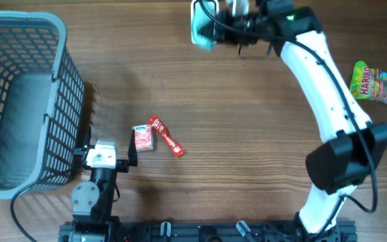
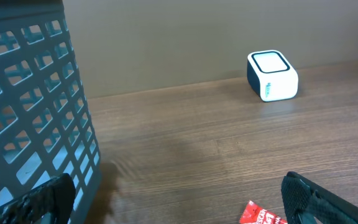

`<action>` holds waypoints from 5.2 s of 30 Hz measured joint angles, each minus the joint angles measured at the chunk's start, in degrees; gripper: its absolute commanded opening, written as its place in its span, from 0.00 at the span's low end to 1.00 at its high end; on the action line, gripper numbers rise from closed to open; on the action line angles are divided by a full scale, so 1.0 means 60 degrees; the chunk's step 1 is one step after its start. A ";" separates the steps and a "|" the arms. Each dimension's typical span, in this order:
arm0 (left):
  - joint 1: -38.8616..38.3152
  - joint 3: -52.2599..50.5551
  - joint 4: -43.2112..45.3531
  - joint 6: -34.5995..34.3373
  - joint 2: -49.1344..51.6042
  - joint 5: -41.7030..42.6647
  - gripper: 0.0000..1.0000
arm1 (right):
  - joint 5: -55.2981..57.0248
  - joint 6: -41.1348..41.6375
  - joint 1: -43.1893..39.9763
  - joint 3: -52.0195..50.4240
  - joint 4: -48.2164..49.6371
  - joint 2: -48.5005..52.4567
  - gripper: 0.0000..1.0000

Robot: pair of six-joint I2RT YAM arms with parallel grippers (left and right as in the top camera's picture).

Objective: Scan the item barcode
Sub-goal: 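Lift the wipes pack and hold it at the scanner, then carry the wipes pack toward the right table edge, then reach the right gripper to the red Nescafe stick and grasp it, then lift the Nescafe stick and hold it in front of the scanner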

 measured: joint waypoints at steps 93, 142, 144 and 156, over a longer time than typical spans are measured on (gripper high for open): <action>0.0000 0.0000 0.0000 0.0000 0.0000 0.0000 1.00 | 0.4186 -0.4364 0.4921 -0.2433 -0.1654 0.2095 0.99; 0.0000 0.0000 0.0007 0.0000 0.0000 0.0000 1.00 | -0.8353 -1.1424 0.1111 -0.0386 -0.1392 0.1807 0.04; 0.0000 0.0000 -0.0004 0.0000 0.0000 0.0000 1.00 | -0.7668 -1.1573 0.1453 -0.0386 -0.0200 0.1807 0.05; 0.0000 0.0000 0.0000 0.0000 0.0004 0.0000 1.00 | -0.8437 -1.5216 0.1610 -0.0382 0.3836 0.1807 0.05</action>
